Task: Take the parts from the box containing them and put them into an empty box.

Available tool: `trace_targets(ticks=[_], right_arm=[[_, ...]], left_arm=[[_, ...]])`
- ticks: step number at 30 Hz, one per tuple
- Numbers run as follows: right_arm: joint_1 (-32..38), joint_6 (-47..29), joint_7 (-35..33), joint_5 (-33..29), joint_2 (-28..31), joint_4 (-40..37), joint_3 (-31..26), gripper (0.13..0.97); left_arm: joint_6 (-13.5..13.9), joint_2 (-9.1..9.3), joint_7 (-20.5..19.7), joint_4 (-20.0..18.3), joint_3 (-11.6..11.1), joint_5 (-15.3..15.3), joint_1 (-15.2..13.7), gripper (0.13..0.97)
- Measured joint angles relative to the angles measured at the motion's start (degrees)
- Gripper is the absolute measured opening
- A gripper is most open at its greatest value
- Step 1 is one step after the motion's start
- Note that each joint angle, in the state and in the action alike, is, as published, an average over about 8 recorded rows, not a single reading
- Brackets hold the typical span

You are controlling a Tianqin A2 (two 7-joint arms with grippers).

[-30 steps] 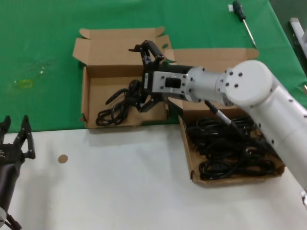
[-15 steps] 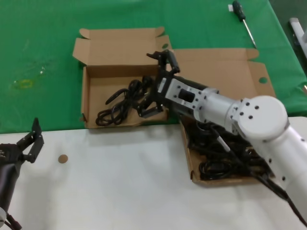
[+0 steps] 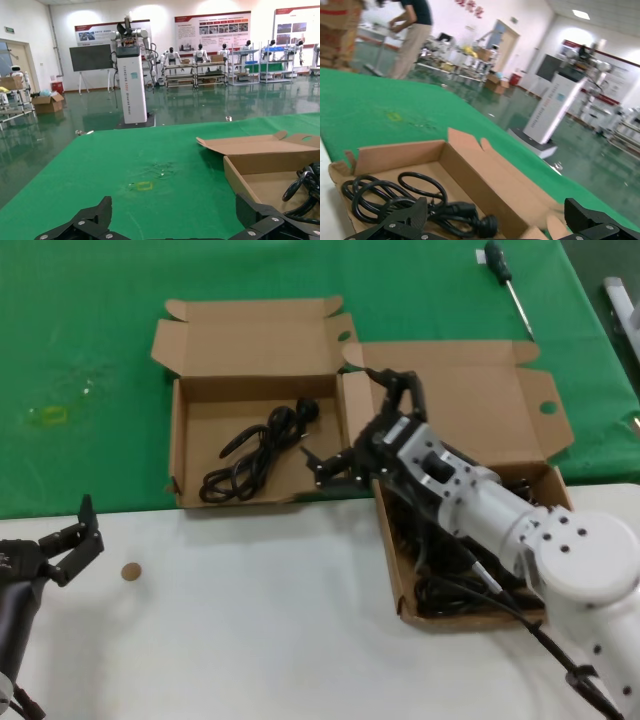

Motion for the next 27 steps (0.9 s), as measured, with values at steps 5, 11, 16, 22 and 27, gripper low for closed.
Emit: trace_targets(ticks=[5,11,16,22,27], right_arm=[[-4.2,2.7,1.6,2.0,0.4,3.0,2.2,0.966],[-9.2,5.9,3.6,4.4,0.9,6.7,4.8,0.966],[-13.4,8.6,5.3,6.5,1.3,9.7,7.0,0.966],[-18.4,11.9,7.2,8.9,1.7,13.4,9.6,0.966],[-22.6,14.5,8.9,10.9,2.1,16.4,11.7,0.966]], left_arm=[[0.0,0.00,0.0,0.0,0.0,0.0,0.0,0.821],[0.0,0.00,0.1,0.0,0.0,0.0,0.0,0.903],[0.0,0.00,0.0,0.0,0.0,0.0,0.0,0.940],[0.0,0.00,0.0,0.0,0.0,0.0,0.0,0.963],[0.0,0.00,0.0,0.0,0.0,0.0,0.0,0.965]])
